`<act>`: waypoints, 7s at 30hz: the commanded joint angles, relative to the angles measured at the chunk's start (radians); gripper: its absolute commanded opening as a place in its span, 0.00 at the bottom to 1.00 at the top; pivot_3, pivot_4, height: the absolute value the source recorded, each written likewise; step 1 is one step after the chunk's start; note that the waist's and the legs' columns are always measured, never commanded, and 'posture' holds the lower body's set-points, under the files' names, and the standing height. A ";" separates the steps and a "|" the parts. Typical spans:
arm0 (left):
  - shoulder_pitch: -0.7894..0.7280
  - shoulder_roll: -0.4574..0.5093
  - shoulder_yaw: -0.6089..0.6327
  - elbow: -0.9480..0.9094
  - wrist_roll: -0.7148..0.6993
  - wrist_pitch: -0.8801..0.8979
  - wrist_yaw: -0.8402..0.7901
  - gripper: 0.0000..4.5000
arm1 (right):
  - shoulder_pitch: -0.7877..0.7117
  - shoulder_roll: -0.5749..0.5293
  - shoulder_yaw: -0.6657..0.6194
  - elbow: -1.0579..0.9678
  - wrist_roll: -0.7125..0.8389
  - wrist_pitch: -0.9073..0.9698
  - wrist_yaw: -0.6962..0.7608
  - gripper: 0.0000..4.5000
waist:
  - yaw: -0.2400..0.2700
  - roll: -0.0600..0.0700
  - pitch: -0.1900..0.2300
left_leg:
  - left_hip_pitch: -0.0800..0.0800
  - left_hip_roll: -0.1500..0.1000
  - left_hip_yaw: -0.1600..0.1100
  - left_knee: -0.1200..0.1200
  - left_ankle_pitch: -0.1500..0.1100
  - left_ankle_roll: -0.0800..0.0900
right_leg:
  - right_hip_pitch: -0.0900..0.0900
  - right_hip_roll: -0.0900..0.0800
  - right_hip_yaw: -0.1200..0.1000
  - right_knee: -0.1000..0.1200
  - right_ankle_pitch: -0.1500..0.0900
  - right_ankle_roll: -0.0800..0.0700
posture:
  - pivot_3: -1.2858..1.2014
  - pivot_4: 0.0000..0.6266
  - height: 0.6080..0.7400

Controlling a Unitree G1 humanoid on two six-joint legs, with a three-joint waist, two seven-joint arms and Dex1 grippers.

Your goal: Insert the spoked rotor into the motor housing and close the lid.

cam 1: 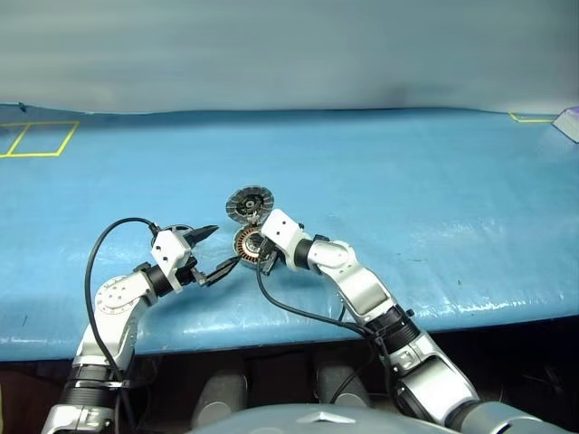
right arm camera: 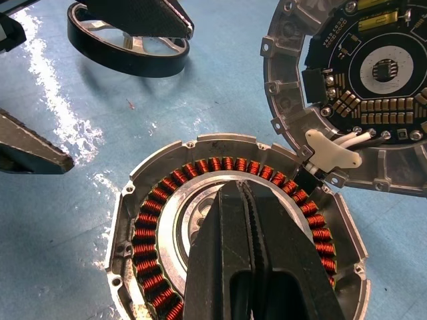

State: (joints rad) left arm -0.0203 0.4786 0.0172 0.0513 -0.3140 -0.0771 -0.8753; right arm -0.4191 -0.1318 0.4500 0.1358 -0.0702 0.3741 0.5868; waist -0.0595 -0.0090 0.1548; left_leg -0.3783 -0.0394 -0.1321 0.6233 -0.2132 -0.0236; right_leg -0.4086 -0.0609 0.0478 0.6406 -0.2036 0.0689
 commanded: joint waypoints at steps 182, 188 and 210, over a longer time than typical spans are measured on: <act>-0.016 -0.002 -0.012 0.002 0.002 -0.011 -0.001 0.99 | 0.133 -0.139 0.103 0.016 -0.173 0.131 -0.144 0.01 | 0.046 0.000 -0.014 | -0.001 -0.002 -0.007 -0.010 -0.004 -0.006 | 0.005 -0.015 -0.014 -0.014 -0.006 0.005 | 0.52 0.24 1.00; -0.021 -0.010 -0.017 0.006 0.002 -0.014 -0.002 0.99 | 0.132 -0.116 0.048 -0.037 -0.112 0.105 -0.113 0.01 | 0.046 0.000 -0.013 | -0.002 -0.002 -0.009 -0.010 -0.004 -0.006 | 0.005 -0.015 -0.017 -0.014 -0.006 0.005 | 0.52 0.24 1.00; -0.026 -0.030 -0.027 0.016 0.002 -0.018 -0.020 0.99 | 0.094 -0.121 -0.037 -0.312 -0.019 0.143 -0.043 0.01 | 0.043 0.005 0.006 | -0.018 -0.003 -0.013 -0.011 -0.004 -0.002 | -0.005 -0.012 -0.028 -0.014 -0.009 0.001 | 0.52 0.24 1.00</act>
State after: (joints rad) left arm -0.0351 0.4529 -0.0104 0.0750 -0.3132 -0.0763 -0.8914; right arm -0.3287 -0.2432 0.4395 -0.1454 -0.0923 0.5020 0.5465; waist -0.0166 -0.0037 0.1609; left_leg -0.3966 -0.0425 -0.1450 0.6120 -0.2167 -0.0257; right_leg -0.4136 -0.0730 0.0197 0.6265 -0.2125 0.0699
